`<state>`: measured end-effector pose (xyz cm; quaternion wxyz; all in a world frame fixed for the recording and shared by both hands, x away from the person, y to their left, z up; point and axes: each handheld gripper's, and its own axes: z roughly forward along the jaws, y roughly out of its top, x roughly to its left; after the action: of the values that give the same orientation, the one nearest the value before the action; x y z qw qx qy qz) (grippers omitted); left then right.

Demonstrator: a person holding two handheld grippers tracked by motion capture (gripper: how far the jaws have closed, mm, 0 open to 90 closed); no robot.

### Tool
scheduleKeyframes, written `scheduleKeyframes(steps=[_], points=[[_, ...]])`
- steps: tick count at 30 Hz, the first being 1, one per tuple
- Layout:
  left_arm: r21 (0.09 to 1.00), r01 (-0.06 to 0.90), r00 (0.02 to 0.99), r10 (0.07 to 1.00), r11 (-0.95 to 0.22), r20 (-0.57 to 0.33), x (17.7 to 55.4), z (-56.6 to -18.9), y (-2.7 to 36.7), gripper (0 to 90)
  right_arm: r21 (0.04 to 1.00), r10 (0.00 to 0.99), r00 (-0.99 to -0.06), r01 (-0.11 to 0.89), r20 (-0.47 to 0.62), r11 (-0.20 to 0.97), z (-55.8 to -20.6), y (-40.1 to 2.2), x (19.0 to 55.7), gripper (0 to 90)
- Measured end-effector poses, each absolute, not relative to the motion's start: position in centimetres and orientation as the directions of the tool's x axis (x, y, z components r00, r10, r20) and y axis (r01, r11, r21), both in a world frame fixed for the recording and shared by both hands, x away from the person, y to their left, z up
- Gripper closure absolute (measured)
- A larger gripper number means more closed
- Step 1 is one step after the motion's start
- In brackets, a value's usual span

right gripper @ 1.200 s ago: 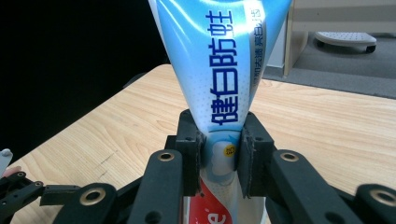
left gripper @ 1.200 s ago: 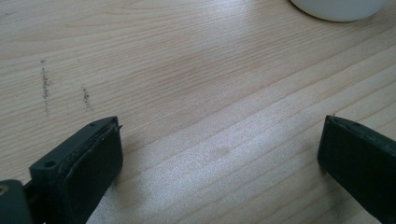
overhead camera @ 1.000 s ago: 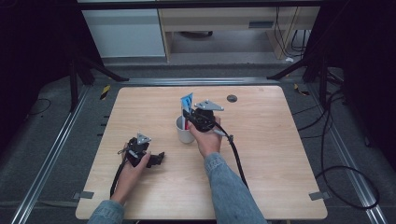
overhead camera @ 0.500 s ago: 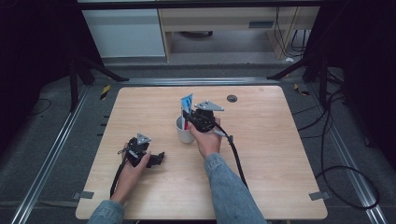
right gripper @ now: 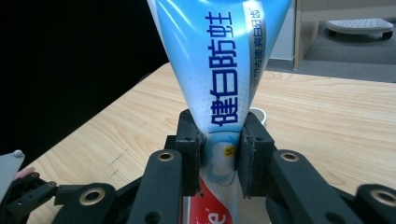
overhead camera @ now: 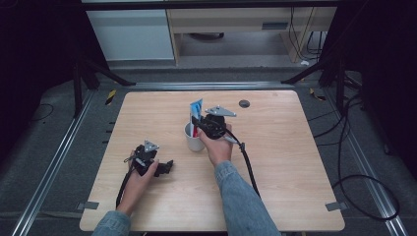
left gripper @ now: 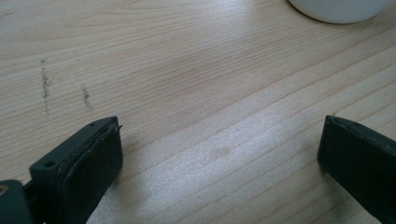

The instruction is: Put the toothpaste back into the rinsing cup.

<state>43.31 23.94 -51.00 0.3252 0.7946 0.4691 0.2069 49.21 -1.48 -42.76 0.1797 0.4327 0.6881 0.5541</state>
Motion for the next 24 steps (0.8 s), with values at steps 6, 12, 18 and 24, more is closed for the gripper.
scheduleKeyframes(steps=[6, 12, 18, 24], points=[[0.711, 0.61, 0.476, 0.879, -0.349, 0.023, 43.3, -51.0, 23.9, 0.0, 0.911, 0.794, -0.554, 0.412, 0.25, 0.0, -42.9, -1.9, 49.6, 72.2], [0.711, 0.61, 0.476, 0.879, -0.349, 0.023, 43.3, -51.0, 23.9, 0.0, 0.903, 0.793, -0.543, 0.43, 0.275, -0.018, -43.0, -2.3, 49.9, 71.9], [0.711, 0.61, 0.475, 0.88, -0.348, 0.023, 43.3, -51.0, 23.9, 0.0, 0.893, 0.789, -0.536, 0.449, 0.3, -0.034, -43.1, -2.7, 50.2, 71.3], [0.711, 0.61, 0.475, 0.879, -0.348, 0.023, 43.3, -51.0, 23.9, 0.0, 0.892, 0.789, -0.539, 0.45, 0.296, -0.028, -43.1, -2.8, 50.2, 70.0]])
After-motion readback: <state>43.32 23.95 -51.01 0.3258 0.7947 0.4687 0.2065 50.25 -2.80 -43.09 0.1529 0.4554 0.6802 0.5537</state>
